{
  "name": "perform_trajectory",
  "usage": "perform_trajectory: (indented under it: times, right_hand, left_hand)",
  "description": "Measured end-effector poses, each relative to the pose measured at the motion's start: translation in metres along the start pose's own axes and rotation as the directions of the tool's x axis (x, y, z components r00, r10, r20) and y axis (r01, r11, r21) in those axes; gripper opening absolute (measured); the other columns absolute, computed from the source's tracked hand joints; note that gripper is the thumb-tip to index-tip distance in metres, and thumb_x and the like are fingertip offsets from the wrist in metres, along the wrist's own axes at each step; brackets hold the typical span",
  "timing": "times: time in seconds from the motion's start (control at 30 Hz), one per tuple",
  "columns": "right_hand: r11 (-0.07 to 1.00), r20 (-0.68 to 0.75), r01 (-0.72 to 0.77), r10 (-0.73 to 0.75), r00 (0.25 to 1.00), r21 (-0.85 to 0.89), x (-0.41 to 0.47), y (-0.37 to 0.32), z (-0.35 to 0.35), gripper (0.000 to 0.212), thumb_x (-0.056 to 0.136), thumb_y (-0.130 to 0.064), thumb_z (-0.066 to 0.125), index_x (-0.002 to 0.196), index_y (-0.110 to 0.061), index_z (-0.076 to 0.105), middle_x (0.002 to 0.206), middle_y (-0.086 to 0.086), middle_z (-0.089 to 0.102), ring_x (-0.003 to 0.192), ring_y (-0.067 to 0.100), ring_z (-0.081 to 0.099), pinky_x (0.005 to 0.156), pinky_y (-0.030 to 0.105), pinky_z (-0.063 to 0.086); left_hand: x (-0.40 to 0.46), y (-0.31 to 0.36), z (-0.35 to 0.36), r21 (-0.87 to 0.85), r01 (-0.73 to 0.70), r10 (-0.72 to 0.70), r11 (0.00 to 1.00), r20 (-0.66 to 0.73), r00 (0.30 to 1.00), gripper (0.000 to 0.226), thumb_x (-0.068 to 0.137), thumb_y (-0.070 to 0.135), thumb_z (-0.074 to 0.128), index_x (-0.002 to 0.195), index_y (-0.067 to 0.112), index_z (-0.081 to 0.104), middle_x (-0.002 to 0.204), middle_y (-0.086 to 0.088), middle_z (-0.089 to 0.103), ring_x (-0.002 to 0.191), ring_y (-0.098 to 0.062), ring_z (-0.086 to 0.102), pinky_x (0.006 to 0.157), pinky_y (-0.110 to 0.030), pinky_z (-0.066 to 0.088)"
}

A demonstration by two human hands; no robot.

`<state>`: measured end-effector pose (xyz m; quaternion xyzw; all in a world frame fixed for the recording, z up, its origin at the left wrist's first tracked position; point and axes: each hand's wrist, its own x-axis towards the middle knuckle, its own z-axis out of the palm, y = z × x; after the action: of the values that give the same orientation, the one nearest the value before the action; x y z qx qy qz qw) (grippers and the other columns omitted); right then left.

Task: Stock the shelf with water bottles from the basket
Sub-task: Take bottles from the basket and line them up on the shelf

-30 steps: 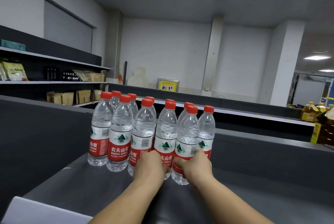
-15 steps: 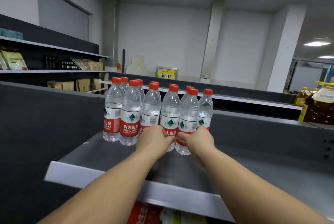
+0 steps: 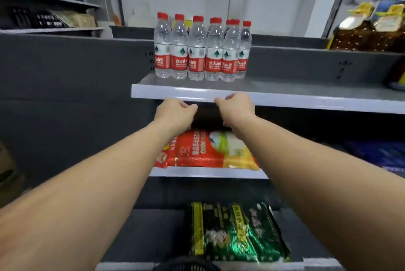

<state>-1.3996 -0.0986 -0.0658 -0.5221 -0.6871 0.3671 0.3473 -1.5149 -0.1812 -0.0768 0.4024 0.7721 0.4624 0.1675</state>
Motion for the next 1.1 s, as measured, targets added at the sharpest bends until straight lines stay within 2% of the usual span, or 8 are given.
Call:
perform_trajectory:
  times: [0.07,0.17,0.3,0.47,0.6,0.83,1.0,1.1]
  right_hand:
    - [0.999,0.025,-0.049,0.049,0.999,-0.010,-0.043,0.021,0.012,0.026,0.092,-0.032,0.062,0.082,-0.008,0.063,0.073,0.006,0.061,0.090,0.034,0.068,0.086,0.048,0.058]
    - [0.991,0.054,-0.133,0.135,0.989,-0.034,-0.092,0.058,0.033,0.032,0.090,-0.039,0.063,0.082,-0.008,0.067,0.090,0.014,0.072,0.094,0.038,0.069,0.087,0.051,0.058]
    - [0.965,0.109,-0.248,0.256,0.960,-0.083,-0.143,0.104,0.053,0.033,0.092,-0.036,0.061,0.069,-0.013,0.055,0.078,0.011,0.064,0.090,0.038,0.070,0.082,0.045,0.059]
    - [0.924,0.188,-0.356,0.378,0.907,-0.139,-0.178,0.164,0.080,0.038,0.092,-0.035,0.062,0.104,0.000,0.070,0.102,0.019,0.072,0.093,0.038,0.070,0.087,0.049,0.058]
    - [0.878,0.221,-0.431,0.471,0.854,-0.208,-0.199,0.221,0.101,0.030,0.090,-0.036,0.063,0.079,-0.008,0.063,0.095,0.018,0.073,0.093,0.038,0.069,0.087,0.048,0.057]
    - [0.822,0.299,-0.497,0.566,0.769,-0.277,-0.224,0.329,0.132,0.041,0.091,-0.035,0.064,0.099,0.005,0.072,0.094,0.022,0.074,0.088,0.040,0.071,0.081,0.055,0.059]
    - [0.796,0.357,-0.486,0.599,0.717,-0.360,-0.234,0.400,0.158,0.034,0.093,-0.033,0.062,0.071,-0.008,0.055,0.070,0.010,0.059,0.070,0.030,0.062,0.079,0.048,0.058]
    - [0.772,0.380,-0.498,0.631,0.677,-0.395,-0.242,0.444,0.182,0.032,0.094,-0.035,0.061,0.079,-0.007,0.063,0.069,0.008,0.061,0.081,0.037,0.070,0.079,0.049,0.060]
  left_hand:
    - [-0.037,-0.027,-0.003,-0.003,0.044,-0.044,0.999,0.054,0.998,0.037,0.092,0.037,0.056,0.082,0.005,0.072,0.086,-0.012,0.075,0.084,-0.028,0.072,0.081,-0.042,0.058]
    - [-0.083,-0.071,0.003,-0.013,0.133,-0.131,0.991,0.122,0.984,0.038,0.092,0.036,0.055,0.079,0.004,0.069,0.089,-0.015,0.074,0.084,-0.030,0.072,0.072,-0.039,0.058]
    - [-0.129,-0.124,0.020,-0.010,0.268,-0.262,0.963,0.185,0.947,0.034,0.092,0.035,0.055,0.078,0.009,0.070,0.085,-0.013,0.075,0.086,-0.032,0.072,0.082,-0.046,0.059]
    - [-0.163,-0.180,0.047,0.006,0.402,-0.393,0.915,0.229,0.891,0.037,0.091,0.040,0.056,0.076,0.010,0.071,0.082,-0.011,0.075,0.083,-0.029,0.072,0.082,-0.047,0.059]
    - [-0.183,-0.223,0.076,0.030,0.483,-0.476,0.875,0.240,0.846,0.038,0.092,0.041,0.055,0.078,0.009,0.070,0.083,-0.012,0.075,0.083,-0.029,0.072,0.082,-0.048,0.059]
    - [-0.227,-0.302,0.137,0.092,0.620,-0.620,0.779,0.254,0.742,0.034,0.093,0.041,0.054,0.072,0.017,0.064,0.086,-0.010,0.075,0.085,-0.029,0.071,0.085,-0.045,0.057]
    - [-0.253,-0.369,0.182,0.095,0.714,-0.711,0.693,0.251,0.657,0.029,0.093,0.044,0.054,0.086,0.018,0.066,0.084,-0.005,0.074,0.083,-0.025,0.071,0.085,-0.044,0.058]
    - [-0.265,-0.414,0.205,0.101,0.750,-0.744,0.654,0.262,0.614,0.029,0.091,0.045,0.056,0.090,0.018,0.067,0.090,-0.006,0.073,0.085,-0.026,0.070,0.085,-0.043,0.057]
